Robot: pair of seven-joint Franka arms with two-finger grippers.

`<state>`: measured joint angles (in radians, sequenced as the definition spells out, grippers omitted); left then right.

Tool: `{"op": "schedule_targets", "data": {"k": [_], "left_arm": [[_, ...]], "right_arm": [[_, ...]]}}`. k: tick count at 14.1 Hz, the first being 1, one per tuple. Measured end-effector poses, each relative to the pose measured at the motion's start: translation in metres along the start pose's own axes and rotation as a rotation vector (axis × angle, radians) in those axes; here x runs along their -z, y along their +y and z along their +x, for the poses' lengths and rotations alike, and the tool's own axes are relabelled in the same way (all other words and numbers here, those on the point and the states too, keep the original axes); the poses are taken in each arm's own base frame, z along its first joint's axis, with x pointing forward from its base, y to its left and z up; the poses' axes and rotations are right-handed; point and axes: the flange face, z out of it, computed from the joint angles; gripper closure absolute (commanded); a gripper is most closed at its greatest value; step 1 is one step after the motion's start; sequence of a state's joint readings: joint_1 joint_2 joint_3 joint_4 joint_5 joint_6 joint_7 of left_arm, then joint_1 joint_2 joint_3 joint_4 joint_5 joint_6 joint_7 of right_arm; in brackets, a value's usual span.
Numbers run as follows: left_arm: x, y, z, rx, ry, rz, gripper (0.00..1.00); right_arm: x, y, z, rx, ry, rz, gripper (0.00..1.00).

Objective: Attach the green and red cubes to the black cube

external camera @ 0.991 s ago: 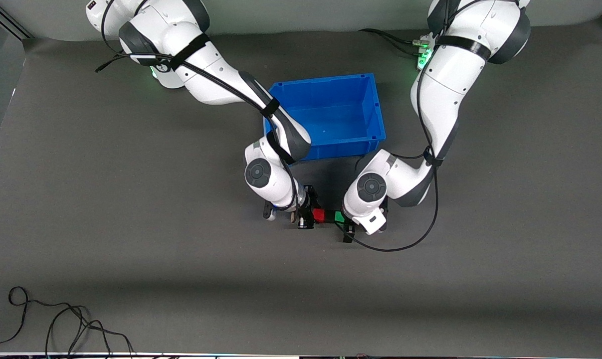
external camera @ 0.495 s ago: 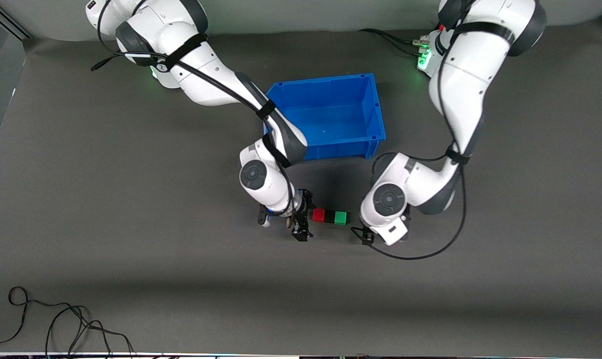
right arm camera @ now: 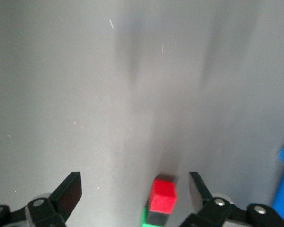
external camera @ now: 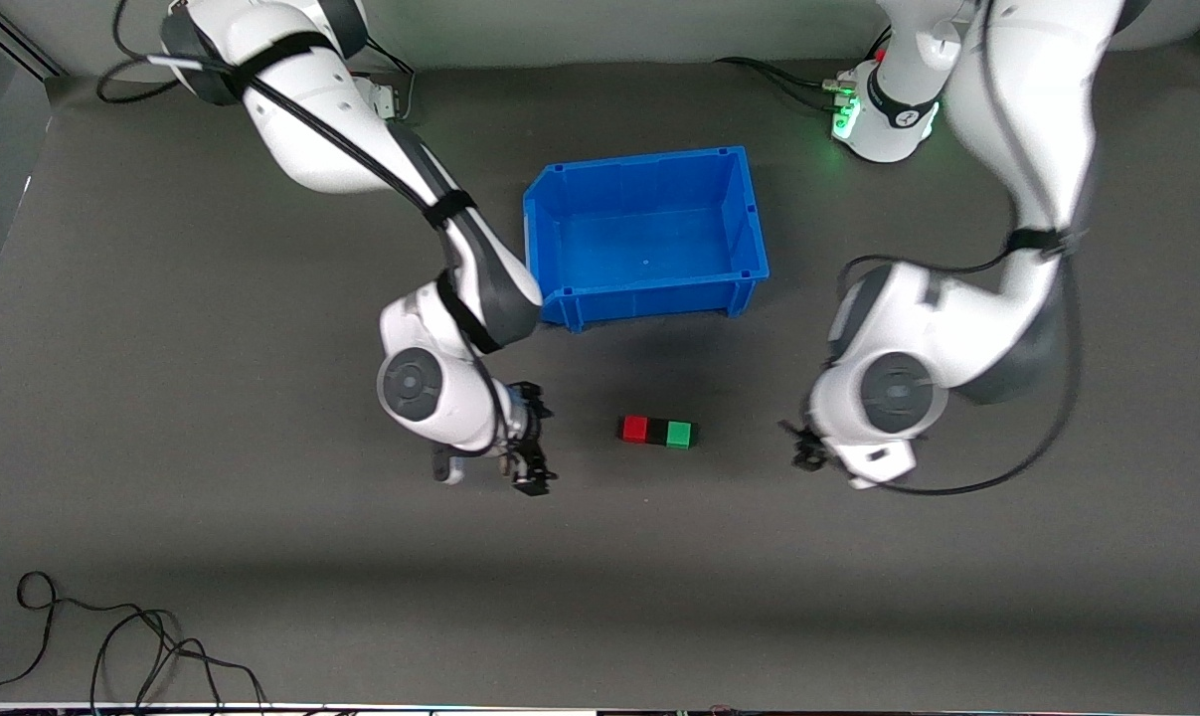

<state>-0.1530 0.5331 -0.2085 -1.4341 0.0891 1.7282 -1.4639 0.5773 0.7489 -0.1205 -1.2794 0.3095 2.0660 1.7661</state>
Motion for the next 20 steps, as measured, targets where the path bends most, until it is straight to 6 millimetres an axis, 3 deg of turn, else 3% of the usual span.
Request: {"op": "schedule_targets", "data": {"k": [4, 7, 10, 13, 15, 20], "left_arm": [[0.067, -0.066, 0.079, -0.29, -0.023, 0.025, 0.0], [0.099, -0.1, 0.101, -0.479, -0.027, 0.025, 0.0], [0.121, -0.13, 0.125, -0.673, -0.022, 0.01, 0.0], [0.136, -0.163, 0.161, -0.823, -0.015, -0.012, 0.01], [0.142, -0.18, 0.168, -0.858, -0.011, -0.016, 0.01], [0.14, -0.204, 0.145, -0.947, 0.006, -0.004, 0.01]], "right_arm": [[0.093, 0.012, 0.03, 0.209, 0.062, -0.047, 0.0], [0.165, 0.028, 0.075, 0.343, 0.071, -0.059, 0.0], [0.232, 0.059, 0.12, 0.512, 0.116, -0.062, 0.0], [0.282, 0.091, 0.145, 0.712, 0.162, -0.087, 0.0], [0.31, 0.103, 0.17, 0.824, 0.165, -0.076, 0.0], [0.36, 0.125, 0.262, 1.125, 0.175, -0.055, 0.0]]}}
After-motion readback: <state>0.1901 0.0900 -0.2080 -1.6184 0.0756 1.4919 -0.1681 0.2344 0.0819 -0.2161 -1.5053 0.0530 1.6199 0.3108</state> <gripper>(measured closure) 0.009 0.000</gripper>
